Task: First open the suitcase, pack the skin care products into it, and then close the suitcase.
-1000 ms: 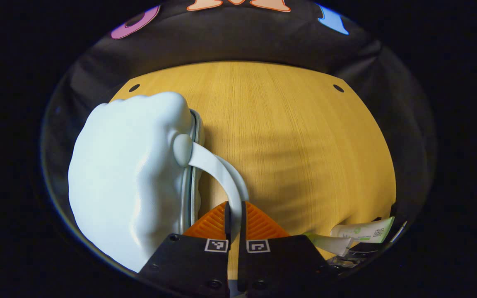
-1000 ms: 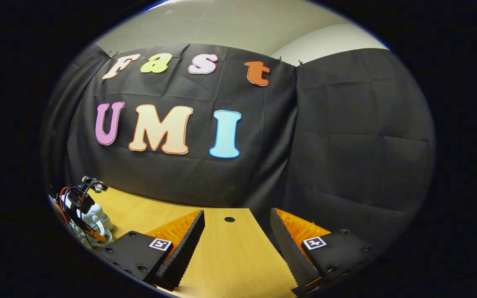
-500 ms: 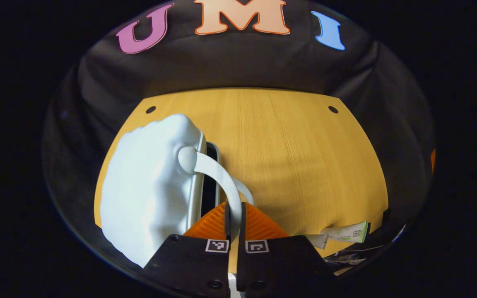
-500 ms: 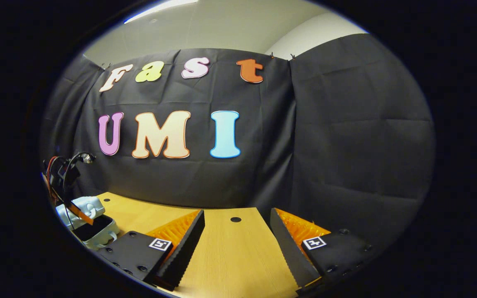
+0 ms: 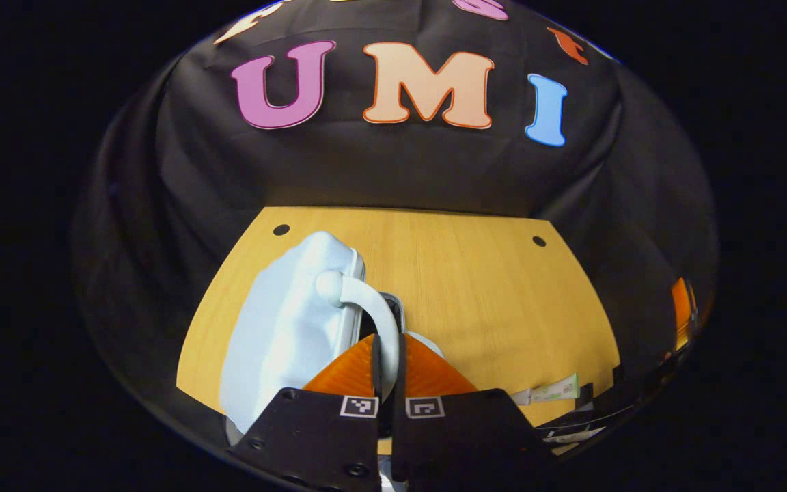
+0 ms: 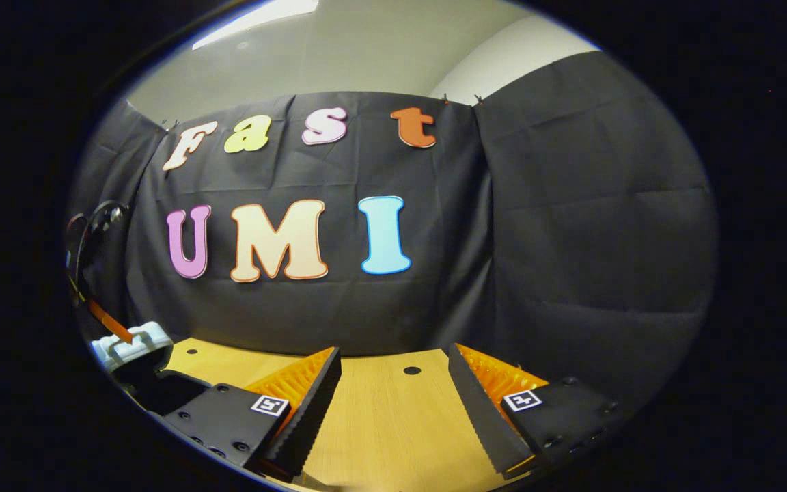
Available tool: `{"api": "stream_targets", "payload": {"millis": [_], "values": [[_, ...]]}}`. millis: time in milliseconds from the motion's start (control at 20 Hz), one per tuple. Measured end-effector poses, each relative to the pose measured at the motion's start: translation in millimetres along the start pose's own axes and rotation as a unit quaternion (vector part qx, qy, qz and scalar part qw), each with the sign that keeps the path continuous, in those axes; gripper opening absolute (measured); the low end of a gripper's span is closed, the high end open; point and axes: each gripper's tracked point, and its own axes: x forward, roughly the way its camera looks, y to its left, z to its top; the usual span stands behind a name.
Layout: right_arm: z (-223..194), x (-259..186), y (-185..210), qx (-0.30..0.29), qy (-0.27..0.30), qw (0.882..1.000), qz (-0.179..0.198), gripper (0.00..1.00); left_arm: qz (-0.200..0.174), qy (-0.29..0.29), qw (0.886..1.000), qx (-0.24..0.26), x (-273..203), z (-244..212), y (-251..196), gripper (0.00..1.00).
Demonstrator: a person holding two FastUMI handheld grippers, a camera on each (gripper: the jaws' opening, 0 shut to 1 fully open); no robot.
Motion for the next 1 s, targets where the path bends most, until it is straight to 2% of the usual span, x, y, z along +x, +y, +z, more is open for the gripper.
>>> {"api": "stream_targets", "payload": {"millis": [100, 250, 300, 400, 600, 700, 850, 1000], "values": [[11.7, -8.7, 29.5, -0.002, -0.011, 1.000, 0.010, 0.98, -0.007, -0.018, 1.000, 0.004, -6.8, 12.9, 12.3, 0.00], [22.1, -19.6, 68.5, -0.016, -0.027, 0.999, 0.025, 0.98, 0.033, -0.066, 0.997, 0.011, -13.0, 37.3, 51.5, 0.00], [26.8, -21.5, 78.9, -0.020, -0.033, 0.999, 0.024, 0.98, 0.047, -0.081, 0.995, 0.018, -13.3, 44.5, 66.4, 0.03], [32.2, -24.3, 96.1, -0.030, -0.044, 0.998, 0.013, 0.96, 0.061, -0.100, 0.993, 0.020, -21.1, 53.8, 98.1, 0.00], [52.1, -43.9, 144.8, 0.014, -0.076, 0.997, 0.012, 0.98, 0.068, -0.129, 0.989, -0.006, -35.6, 65.3, 164.1, 0.00], [57.2, -51.2, 160.8, 0.021, -0.088, 0.996, 0.006, 0.98, 0.069, -0.126, 0.989, -0.022, -43.5, 60.8, 206.5, 0.00], [52.6, -52.5, 183.2, -0.004, -0.079, 0.997, 0.010, 0.98, 0.077, -0.126, 0.987, -0.060, -45.5, 54.0, 270.5, 0.00], [57.0, -55.2, 198.1, -0.047, -0.080, 0.995, 0.021, 0.98, 0.089, -0.121, 0.985, -0.085, -40.4, 42.1, 310.1, 0.00]]}}
